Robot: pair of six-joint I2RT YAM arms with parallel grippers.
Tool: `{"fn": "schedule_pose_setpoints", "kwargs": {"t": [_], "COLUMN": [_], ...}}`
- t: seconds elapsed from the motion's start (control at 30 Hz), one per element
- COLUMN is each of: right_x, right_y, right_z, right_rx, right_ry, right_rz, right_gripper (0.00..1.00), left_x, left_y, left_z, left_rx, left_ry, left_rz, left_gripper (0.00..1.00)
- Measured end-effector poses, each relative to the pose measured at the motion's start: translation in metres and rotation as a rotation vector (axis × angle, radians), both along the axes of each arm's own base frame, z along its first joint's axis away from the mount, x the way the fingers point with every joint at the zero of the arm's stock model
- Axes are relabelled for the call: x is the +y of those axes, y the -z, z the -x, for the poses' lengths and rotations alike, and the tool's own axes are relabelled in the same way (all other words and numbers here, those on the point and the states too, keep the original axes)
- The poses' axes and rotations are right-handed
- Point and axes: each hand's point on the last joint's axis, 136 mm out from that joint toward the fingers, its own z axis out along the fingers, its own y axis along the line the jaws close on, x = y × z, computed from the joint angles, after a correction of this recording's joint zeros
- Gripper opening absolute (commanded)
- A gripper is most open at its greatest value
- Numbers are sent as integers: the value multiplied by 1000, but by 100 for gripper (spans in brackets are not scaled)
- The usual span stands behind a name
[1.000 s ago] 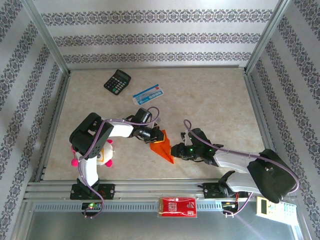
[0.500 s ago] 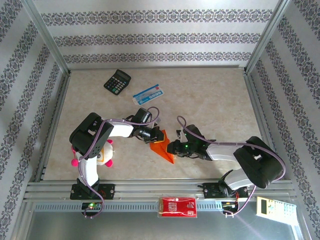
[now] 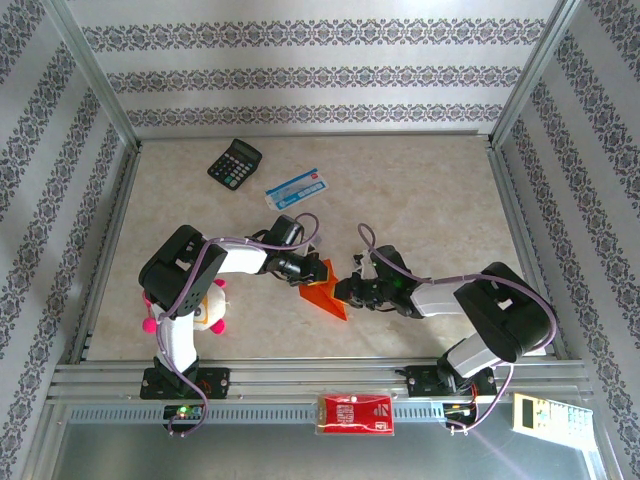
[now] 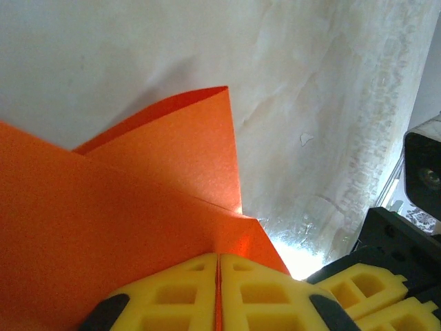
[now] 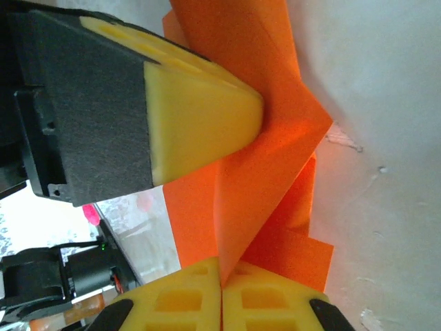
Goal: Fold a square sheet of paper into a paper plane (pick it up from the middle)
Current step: Fourth fold the wing at the center of the table.
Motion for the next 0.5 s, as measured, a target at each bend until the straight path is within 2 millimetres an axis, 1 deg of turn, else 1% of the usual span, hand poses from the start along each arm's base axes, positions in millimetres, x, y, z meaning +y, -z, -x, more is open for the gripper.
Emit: {"fn": "schedule_pose_setpoints", "kwargs": {"t": [0.13,0.23,0.4,0.5], "right_x": [2,-1,-9,-19], "right_y": [-2,0,5,8], "right_z": [0,1,2,7], "right_rx": [3,12,29,45], "right_ry": [-1,5,23,40], "right_rz": [-16,-17,-12,-2], "right_gripper": [15,18,21,23], "left_x": [1,2,2,2], "left_y": [0,0,0,0], "left_z": [-1,-1,-1,-1], "left_rx": [-1,1,1,0], "left_ry": [0,-3,-3,-3], "left_rz": [-2,-3,-3,-3], "left_gripper": [12,11,12,11]}}
